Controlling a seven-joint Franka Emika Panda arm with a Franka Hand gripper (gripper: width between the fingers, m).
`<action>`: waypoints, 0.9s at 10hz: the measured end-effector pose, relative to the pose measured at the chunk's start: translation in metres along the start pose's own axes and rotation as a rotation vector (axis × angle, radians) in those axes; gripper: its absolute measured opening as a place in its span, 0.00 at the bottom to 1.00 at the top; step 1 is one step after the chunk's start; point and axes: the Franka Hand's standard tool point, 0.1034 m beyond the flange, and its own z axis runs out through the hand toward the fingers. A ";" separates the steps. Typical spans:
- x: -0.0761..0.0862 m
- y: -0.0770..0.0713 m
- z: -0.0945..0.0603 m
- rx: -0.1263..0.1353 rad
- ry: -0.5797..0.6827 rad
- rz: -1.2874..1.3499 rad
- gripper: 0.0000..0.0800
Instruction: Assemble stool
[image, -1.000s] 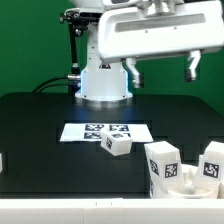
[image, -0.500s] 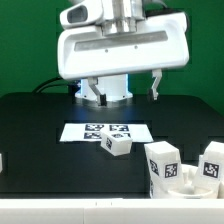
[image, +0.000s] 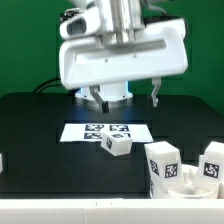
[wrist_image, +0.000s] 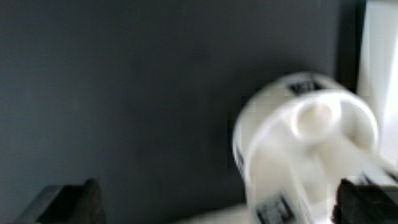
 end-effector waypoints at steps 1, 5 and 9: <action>-0.009 -0.004 0.010 -0.017 -0.163 0.034 0.81; -0.028 -0.006 0.038 -0.049 -0.400 0.031 0.81; -0.054 0.007 0.043 -0.135 -0.680 -0.082 0.81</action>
Offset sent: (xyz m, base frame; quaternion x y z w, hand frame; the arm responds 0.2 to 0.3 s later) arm -0.0198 0.0083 -0.0307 -0.0718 -0.1382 -0.0329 0.9873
